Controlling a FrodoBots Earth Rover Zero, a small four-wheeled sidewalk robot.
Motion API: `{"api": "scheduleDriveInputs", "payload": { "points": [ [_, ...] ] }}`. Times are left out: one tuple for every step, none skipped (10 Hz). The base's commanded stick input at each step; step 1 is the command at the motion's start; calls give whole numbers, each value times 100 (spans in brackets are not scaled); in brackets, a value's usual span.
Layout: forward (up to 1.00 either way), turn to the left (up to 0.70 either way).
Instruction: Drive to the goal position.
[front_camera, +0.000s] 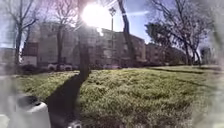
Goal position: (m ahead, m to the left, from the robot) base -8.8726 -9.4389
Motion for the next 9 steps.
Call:
{"api": "scheduleDriveInputs", "payload": {
  "points": [
    [-70,0],
    [-70,0],
    [-70,0],
    [-70,0],
    [-70,0],
    [-70,0],
    [-70,0],
    [-70,27],
    [-70,35]
  ]
}}
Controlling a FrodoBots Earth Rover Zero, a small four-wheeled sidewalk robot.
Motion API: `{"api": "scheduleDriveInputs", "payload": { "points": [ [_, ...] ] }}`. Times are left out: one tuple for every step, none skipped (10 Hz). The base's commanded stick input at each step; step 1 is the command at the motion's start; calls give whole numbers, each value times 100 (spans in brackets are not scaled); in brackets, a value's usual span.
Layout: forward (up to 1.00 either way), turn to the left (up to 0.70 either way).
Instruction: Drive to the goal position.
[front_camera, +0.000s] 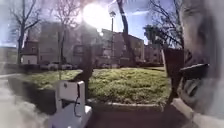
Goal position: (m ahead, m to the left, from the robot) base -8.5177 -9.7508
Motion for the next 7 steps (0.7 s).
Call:
{"api": "scheduleDriveInputs", "payload": {
  "points": [
    [-70,35],
    [-70,35],
    [-70,35],
    [-70,35],
    [-70,35],
    [-70,35],
    [-70,35]
  ]
}}
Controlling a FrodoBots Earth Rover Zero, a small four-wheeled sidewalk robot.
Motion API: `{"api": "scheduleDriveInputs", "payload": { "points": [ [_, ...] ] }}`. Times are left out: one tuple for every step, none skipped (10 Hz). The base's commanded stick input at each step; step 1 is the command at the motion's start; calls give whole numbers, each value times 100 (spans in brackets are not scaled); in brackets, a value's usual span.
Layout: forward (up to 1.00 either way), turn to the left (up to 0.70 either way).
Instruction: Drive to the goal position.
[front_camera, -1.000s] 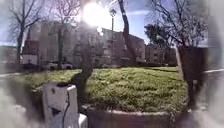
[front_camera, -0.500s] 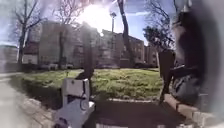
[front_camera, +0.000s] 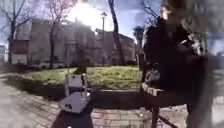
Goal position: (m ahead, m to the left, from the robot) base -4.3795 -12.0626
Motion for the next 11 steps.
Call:
{"api": "scheduleDriveInputs", "payload": {
  "points": [
    [-70,35],
    [-70,35],
    [-70,35],
    [-70,35],
    [-70,35],
    [-70,35],
    [-70,35],
    [-70,35],
    [-70,35],
    [-70,35],
    [-70,35]
  ]
}}
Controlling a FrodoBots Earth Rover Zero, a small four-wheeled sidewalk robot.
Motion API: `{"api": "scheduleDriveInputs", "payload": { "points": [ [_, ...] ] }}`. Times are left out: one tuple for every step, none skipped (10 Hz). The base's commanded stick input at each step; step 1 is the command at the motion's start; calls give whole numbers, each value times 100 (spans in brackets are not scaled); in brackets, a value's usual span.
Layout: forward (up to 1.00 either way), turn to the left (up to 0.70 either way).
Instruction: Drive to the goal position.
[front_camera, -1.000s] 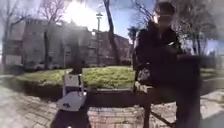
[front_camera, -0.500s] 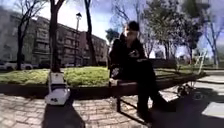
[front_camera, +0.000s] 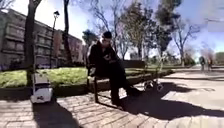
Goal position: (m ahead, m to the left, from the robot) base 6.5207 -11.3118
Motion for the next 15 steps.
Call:
{"api": "scheduleDriveInputs", "payload": {
  "points": [
    [-70,35],
    [-70,35],
    [-70,35],
    [36,35],
    [70,-6],
    [70,-35],
    [70,-35],
    [70,-35],
    [70,-35],
    [70,-35],
    [70,-35],
    [70,-35],
    [70,-35],
    [70,-35],
    [70,-35]
  ]
}}
